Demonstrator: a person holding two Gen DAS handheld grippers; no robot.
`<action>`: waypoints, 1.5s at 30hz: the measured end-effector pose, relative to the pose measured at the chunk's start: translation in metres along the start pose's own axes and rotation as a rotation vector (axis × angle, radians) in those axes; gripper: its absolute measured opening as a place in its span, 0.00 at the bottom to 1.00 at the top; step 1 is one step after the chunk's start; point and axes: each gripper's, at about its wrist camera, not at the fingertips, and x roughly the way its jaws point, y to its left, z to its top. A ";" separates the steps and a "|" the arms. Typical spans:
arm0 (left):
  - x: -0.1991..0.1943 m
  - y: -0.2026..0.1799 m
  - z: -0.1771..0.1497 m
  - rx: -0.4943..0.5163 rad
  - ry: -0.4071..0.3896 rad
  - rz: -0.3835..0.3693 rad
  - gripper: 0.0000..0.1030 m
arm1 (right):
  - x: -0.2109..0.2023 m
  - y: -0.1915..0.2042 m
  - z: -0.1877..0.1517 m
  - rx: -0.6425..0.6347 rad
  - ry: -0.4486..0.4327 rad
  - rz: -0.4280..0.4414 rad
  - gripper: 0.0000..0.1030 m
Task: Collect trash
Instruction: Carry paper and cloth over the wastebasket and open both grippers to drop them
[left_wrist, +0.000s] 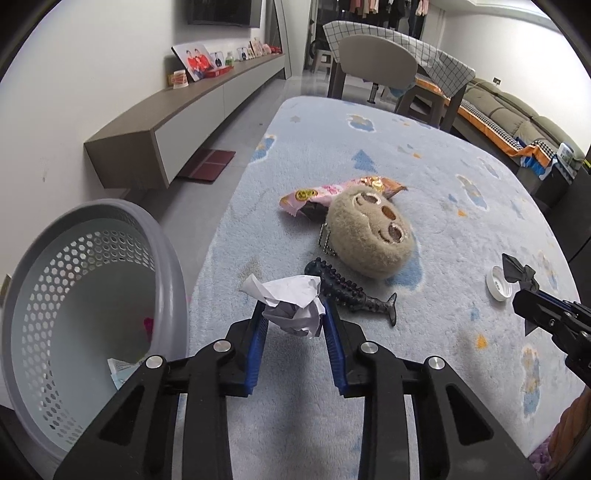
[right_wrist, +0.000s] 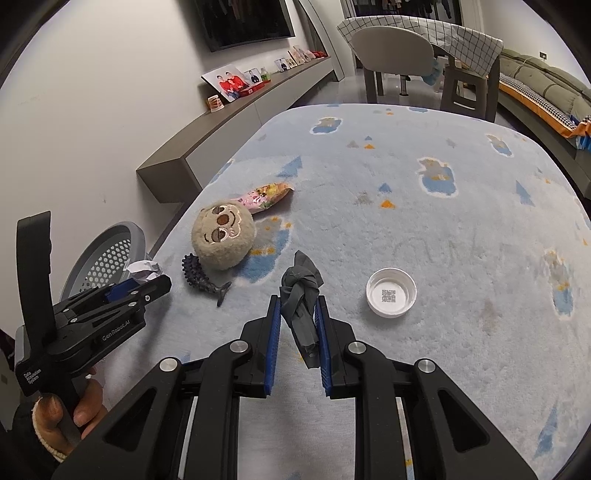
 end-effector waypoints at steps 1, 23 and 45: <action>-0.004 0.000 0.001 0.004 -0.010 0.003 0.29 | -0.001 0.002 0.000 0.001 -0.003 0.002 0.18; -0.083 0.120 -0.011 -0.084 -0.082 0.213 0.29 | 0.026 0.164 0.026 -0.175 0.013 0.256 0.18; -0.074 0.203 -0.034 -0.211 -0.014 0.316 0.56 | 0.098 0.254 0.034 -0.321 0.153 0.380 0.34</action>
